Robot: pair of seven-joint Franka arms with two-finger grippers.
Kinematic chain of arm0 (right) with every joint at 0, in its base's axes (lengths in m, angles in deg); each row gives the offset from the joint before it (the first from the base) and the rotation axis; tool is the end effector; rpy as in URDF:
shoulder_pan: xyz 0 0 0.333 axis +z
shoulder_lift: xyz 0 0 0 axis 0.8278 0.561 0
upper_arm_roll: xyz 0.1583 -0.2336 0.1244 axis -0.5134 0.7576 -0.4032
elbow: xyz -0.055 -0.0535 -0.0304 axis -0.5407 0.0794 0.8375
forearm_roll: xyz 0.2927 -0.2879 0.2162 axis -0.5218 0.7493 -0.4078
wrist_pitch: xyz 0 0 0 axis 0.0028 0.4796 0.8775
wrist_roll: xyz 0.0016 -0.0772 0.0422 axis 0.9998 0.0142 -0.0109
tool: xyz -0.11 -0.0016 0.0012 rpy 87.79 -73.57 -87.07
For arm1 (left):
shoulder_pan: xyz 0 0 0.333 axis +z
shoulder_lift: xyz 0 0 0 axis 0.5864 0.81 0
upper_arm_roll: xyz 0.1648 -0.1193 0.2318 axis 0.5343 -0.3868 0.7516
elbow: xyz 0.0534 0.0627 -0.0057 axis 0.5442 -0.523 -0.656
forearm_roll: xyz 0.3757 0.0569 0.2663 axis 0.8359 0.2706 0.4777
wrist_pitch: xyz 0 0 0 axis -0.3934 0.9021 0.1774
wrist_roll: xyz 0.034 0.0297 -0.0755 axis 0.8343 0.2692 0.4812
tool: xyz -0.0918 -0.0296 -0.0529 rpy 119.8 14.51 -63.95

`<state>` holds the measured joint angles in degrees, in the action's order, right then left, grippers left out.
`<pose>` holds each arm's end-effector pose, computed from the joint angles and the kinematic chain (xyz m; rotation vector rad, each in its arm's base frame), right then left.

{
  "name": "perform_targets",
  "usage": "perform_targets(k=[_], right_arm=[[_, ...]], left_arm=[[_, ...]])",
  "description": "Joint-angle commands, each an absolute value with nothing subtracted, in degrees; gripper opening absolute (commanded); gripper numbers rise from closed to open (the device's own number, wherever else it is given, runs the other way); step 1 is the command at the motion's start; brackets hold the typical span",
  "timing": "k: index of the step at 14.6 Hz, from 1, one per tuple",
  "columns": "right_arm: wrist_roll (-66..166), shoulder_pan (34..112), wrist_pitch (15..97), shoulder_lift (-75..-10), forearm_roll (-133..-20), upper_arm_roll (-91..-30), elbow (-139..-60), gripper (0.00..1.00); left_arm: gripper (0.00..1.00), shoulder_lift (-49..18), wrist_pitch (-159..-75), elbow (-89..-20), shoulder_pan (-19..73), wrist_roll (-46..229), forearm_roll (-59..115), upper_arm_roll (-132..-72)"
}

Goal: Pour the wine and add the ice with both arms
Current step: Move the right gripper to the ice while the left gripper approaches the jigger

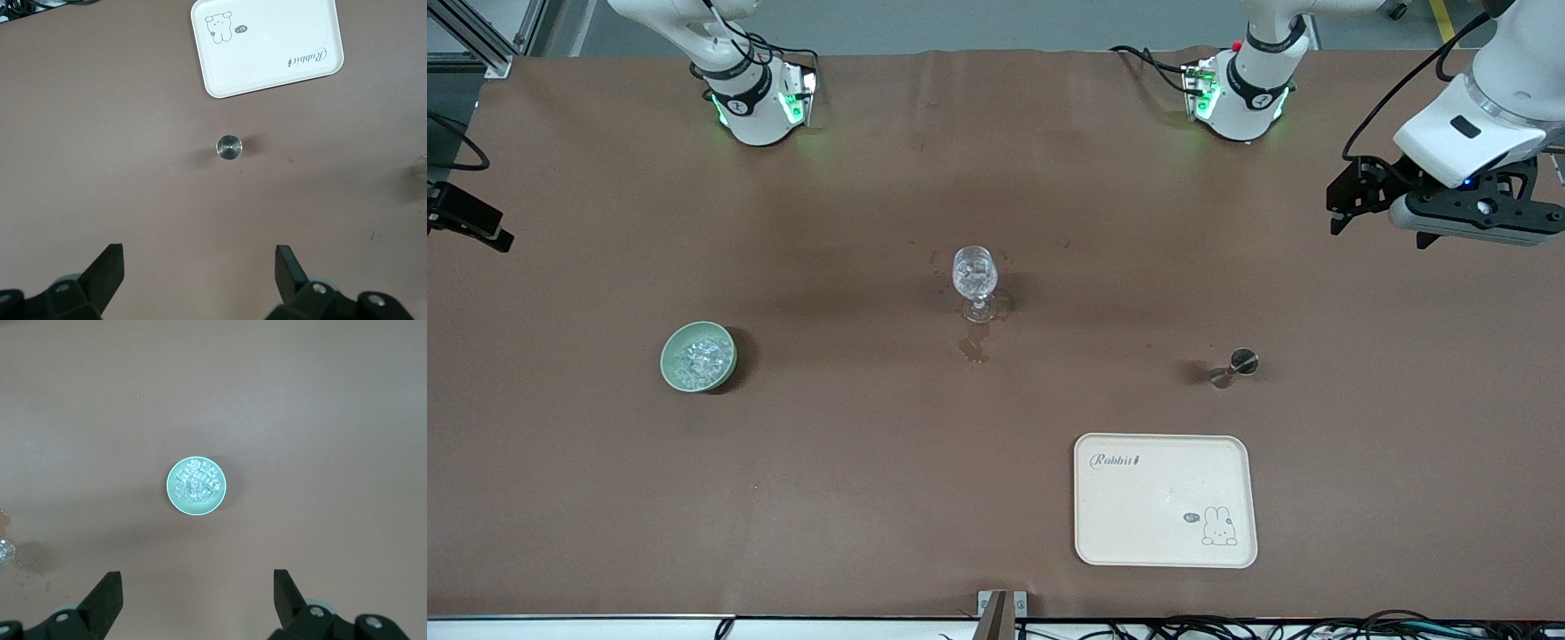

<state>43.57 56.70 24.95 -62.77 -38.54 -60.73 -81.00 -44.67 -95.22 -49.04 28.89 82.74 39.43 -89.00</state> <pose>0.6331 -0.0518 0.6592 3.1140 -0.1665 0.0207 0.6055 -0.1252 0.6161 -3.0675 0.3903 -0.1227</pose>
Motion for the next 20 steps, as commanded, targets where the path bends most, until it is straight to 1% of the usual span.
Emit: perform_targets(k=[1,4,7,11,12,14,16,20], right_arm=[[44.31,56.23,25.08,-63.58,-39.16,-60.96,-81.85,1.0],[44.31,55.96,25.16,-63.59,-39.08,-60.96,-81.85,1.0],[44.22,56.05,25.34,-63.59,-39.08,-60.96,-81.85,1.0],[42.82,56.14,25.95,-63.41,-39.34,-60.96,-81.94,1.0],[42.82,56.14,26.74,-63.24,-39.34,-60.96,-82.2,1.0],[42.73,56.14,27.89,-62.53,-39.43,-60.96,-83.25,1.0],[40.99,56.4,31.56,-61.74,-39.43,-60.96,-86.32,1.0],[40.09,56.14,45.17,-57.62,-39.6,-61.04,-95.45,1.0]], left_arm=[[1.0,-44.26,-94.95,-47.67,29.22,81.73,39.47,-88.66],[1.0,-41.89,-94.86,-45.65,29.75,82.26,39.64,-88.22],[1.0,-35.93,-94.95,-40.83,33.95,81.64,39.55,-88.3],[1.0,-31.7,-93.99,-40.99,39.05,81.29,35.95,-88.22],[1.0,-29.51,-93.98,-40.81,41.42,83.38,35.08,-88.3],[1.0,-26.43,-93.98,-40.98,42.76,90.31,32.18,-88.22],[0.98,-23.01,-94.07,-40.99,44.33,96.9,31.39,-88.31],[0.92,-14.74,-96.52,-40.72,48.73,102.38,22.52,-88.31]])
